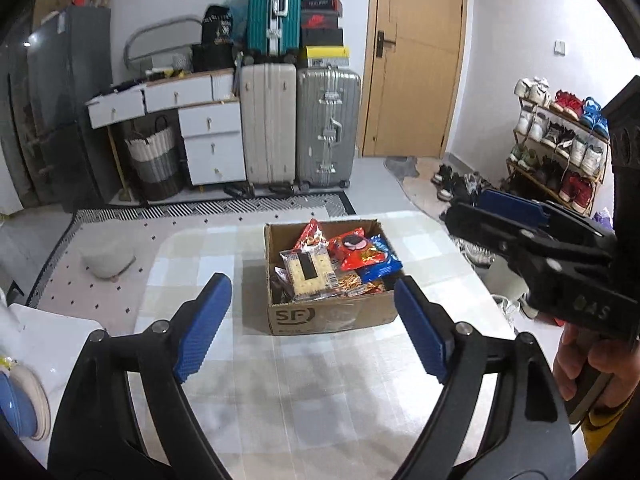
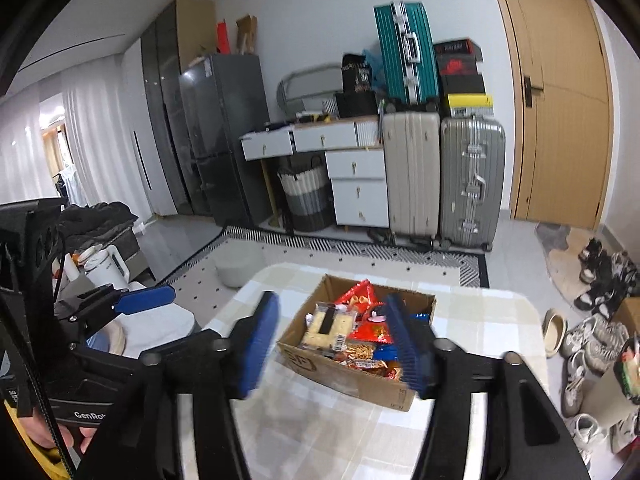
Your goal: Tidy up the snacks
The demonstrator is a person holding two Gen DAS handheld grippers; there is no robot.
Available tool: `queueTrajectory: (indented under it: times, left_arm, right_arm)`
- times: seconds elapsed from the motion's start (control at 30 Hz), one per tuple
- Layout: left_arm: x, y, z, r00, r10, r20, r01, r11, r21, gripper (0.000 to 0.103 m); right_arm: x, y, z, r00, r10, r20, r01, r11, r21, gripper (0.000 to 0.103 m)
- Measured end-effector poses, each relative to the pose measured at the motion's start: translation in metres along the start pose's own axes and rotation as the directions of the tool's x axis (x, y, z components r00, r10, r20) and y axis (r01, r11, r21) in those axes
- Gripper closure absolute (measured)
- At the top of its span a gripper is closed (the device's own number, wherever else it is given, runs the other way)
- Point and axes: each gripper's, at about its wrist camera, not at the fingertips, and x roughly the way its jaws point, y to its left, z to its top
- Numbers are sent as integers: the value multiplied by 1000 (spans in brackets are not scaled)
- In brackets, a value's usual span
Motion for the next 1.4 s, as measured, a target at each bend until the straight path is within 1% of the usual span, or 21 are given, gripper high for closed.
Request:
queueTrajectory:
  times: [0.13, 0.2, 0.27, 0.3, 0.33, 0.4, 0.47, 0.57, 0.6, 0.7, 0.77, 0.83, 0.9, 1.03, 1.1, 1.23, 1.33, 1.4]
  left_arm:
    - [-46, -13, -6, 999, 15, 50, -16, 1000, 14, 17]
    - [-68, -16, -10, 997, 18, 74, -19, 1000, 10, 16]
    - [-93, -19, -17, 995, 13, 99, -14, 1000, 8, 10]
    - [-104, -20, -21, 994, 13, 110, -13, 1000, 5, 3]
    - [-116, -21, -26, 992, 16, 127, -16, 1000, 3, 0]
    - [-140, -22, -33, 989, 18, 149, -19, 1000, 5, 0]
    - [-160, -24, -42, 986, 25, 165, -27, 1000, 10, 0]
    - [-188, -23, -56, 978, 51, 202, -53, 999, 9, 0]
    - [-194, -23, -60, 978, 58, 203, -61, 998, 6, 0]
    - [-212, -19, -72, 982, 83, 172, -82, 997, -9, 0]
    - [-227, -14, -81, 980, 92, 175, -91, 996, -17, 0]
    - [-238, -8, -87, 974, 106, 199, -103, 994, -24, 0]
    - [-253, -4, -94, 962, 145, 230, -140, 989, -38, 0]
    - [-258, 8, -95, 950, 196, 245, -186, 981, -64, 0]
    - [-251, 12, -94, 949, 209, 237, -200, 978, -64, 0]
    - [-229, 15, -99, 952, 192, 239, -187, 981, -43, 0]
    - [-201, 16, -100, 948, 191, 253, -187, 982, -40, 0]
    - [-177, 17, -100, 950, 185, 253, -181, 983, -37, 0]
  right_arm:
    - [-42, 14, -5, 998, 5, 56, -5, 1000, -6, 26]
    - [-63, 20, -9, 996, 8, 84, -8, 1000, -4, 18]
    - [-86, 24, -14, 993, 8, 121, -8, 1000, -2, 14]
    - [-100, 27, -18, 989, 10, 145, -10, 1000, -3, 14]
    - [-108, 28, -20, 987, 12, 158, -11, 1000, -4, 13]
    - [-130, 32, -29, 982, 17, 190, -16, 1000, -4, 7]
    - [-147, 35, -37, 976, 16, 216, -16, 1000, -1, 5]
    - [-166, 40, -47, 972, 13, 236, -8, 1000, -19, 4]
    - [-172, 41, -51, 969, 11, 247, -4, 1000, -26, 2]
    - [-182, 42, -56, 963, 10, 271, 1, 999, -40, 1]
    - [-188, 45, -57, 962, 6, 275, 11, 998, -61, 1]
    - [-196, 46, -56, 958, 0, 287, 25, 996, -83, 1]
    - [-202, 47, -58, 956, 3, 294, 28, 995, -100, 1]
    - [-212, 47, -63, 951, 0, 309, 40, 992, -123, 1]
    - [-213, 45, -67, 947, 2, 320, 43, 990, -131, 1]
    - [-211, 33, -85, 942, 14, 336, 36, 989, -142, 1]
    - [-199, 20, -101, 946, 8, 324, 38, 990, -137, 1]
    - [-189, 12, -112, 949, 7, 315, 37, 990, -133, 1]
